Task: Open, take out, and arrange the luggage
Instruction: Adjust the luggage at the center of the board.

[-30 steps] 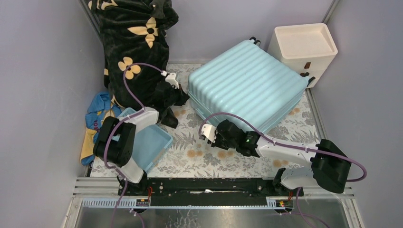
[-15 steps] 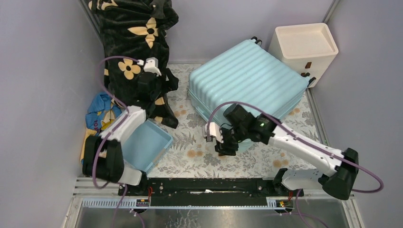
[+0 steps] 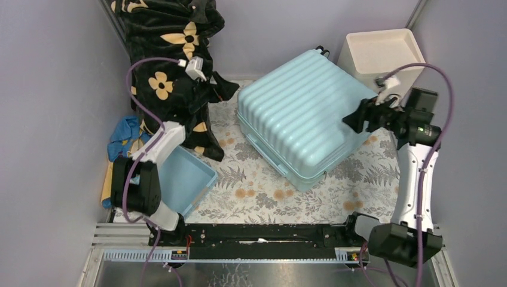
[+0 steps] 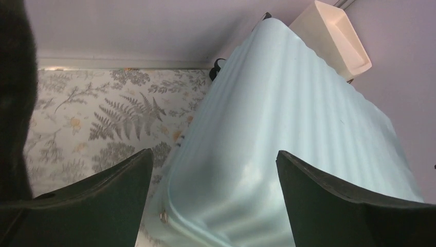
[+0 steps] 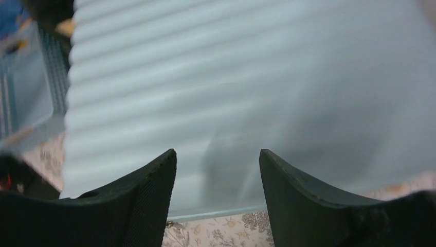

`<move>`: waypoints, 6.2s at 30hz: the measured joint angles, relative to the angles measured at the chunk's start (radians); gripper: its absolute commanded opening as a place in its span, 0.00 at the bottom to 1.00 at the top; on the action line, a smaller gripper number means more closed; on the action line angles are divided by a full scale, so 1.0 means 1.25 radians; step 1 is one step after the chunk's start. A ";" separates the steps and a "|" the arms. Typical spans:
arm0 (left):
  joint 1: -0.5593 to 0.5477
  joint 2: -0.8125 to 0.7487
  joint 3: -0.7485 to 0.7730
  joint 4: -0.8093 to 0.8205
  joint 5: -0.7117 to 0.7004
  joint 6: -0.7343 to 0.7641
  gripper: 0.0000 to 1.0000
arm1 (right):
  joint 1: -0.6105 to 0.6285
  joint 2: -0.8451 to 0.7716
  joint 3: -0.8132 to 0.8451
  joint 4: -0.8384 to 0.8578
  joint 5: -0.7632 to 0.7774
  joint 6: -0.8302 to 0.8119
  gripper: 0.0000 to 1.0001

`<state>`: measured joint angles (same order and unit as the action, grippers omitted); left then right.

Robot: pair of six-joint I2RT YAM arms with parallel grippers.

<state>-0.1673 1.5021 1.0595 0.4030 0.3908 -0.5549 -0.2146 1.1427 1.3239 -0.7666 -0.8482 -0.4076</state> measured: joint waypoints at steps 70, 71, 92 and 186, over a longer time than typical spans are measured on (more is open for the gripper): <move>-0.138 -0.473 -0.158 -0.451 -0.020 0.127 0.91 | -0.108 0.193 -0.044 0.224 -0.025 0.215 1.00; -0.135 -0.472 -0.143 -0.450 -0.020 0.133 0.91 | -0.122 0.186 -0.045 0.222 -0.027 0.202 1.00; 0.037 -0.185 -0.015 -0.400 -0.109 0.164 0.70 | -0.142 0.151 -0.201 0.583 0.052 0.275 0.87; -0.320 -0.230 -0.293 -0.232 -0.110 -0.078 0.61 | -0.012 -0.208 -0.216 -0.266 0.374 -0.228 0.26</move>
<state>-0.5678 1.2140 0.6930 0.1131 0.2535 -0.6521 -0.2291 0.8833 1.0542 -1.0988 -0.3809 -0.6922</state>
